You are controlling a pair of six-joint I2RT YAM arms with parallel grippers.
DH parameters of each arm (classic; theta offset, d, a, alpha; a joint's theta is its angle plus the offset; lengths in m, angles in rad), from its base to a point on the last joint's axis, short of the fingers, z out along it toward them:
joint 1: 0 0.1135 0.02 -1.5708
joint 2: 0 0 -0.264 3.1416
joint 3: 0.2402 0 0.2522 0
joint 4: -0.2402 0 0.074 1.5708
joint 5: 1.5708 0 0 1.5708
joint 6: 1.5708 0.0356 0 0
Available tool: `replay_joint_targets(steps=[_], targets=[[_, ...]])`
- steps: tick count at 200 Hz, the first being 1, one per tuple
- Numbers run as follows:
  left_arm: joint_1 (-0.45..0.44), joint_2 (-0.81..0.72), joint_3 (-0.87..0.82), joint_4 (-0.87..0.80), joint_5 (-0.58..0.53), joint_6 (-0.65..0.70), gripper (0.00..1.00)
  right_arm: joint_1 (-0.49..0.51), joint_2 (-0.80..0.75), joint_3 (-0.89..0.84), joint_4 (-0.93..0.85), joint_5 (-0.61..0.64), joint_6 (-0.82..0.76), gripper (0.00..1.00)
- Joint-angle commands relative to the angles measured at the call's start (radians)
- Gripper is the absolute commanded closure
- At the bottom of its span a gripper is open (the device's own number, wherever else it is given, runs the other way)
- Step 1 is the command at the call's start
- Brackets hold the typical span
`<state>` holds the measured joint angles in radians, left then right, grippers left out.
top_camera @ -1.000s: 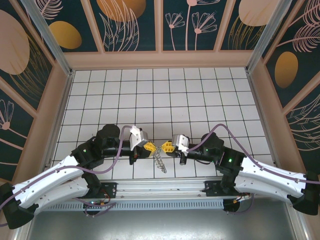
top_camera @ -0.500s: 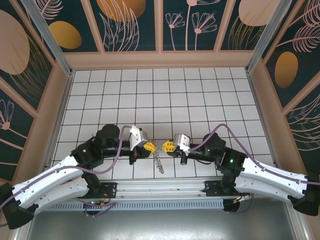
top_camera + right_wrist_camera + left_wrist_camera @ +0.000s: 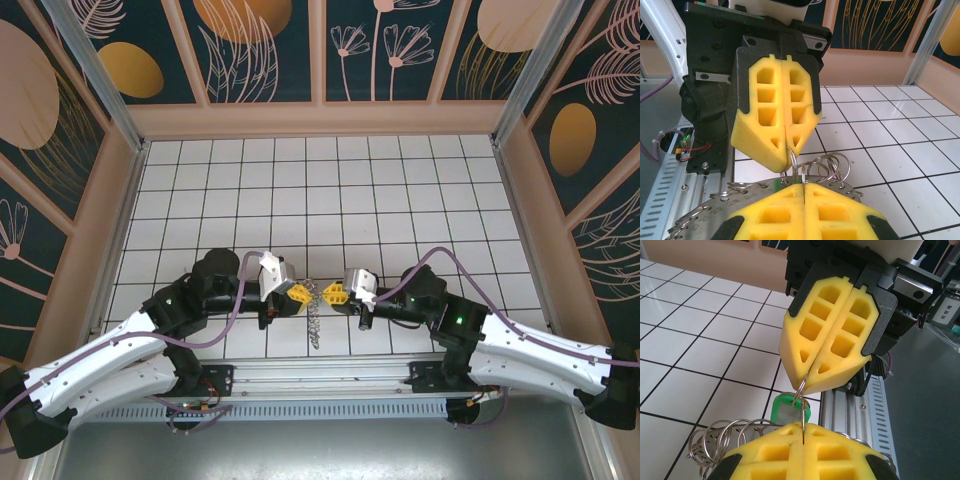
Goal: Put the keys on the keyring
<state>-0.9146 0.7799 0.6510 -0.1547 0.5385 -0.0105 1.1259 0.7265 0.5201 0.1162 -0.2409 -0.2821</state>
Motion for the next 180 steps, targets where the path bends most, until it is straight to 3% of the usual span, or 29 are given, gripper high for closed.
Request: replay_joint_targets(steps=[1, 180], targets=[[0.005, -0.008, 0.022, 0.027, 0.002, 0.017, 1.00, 0.006, -0.015, 0.009, 0.015, -0.009, 0.010, 1.00], [0.004, -0.002, 0.019, 0.035, -0.002, 0.014, 1.00, 0.006, -0.025, -0.014, 0.018, -0.035, 0.029, 1.00]])
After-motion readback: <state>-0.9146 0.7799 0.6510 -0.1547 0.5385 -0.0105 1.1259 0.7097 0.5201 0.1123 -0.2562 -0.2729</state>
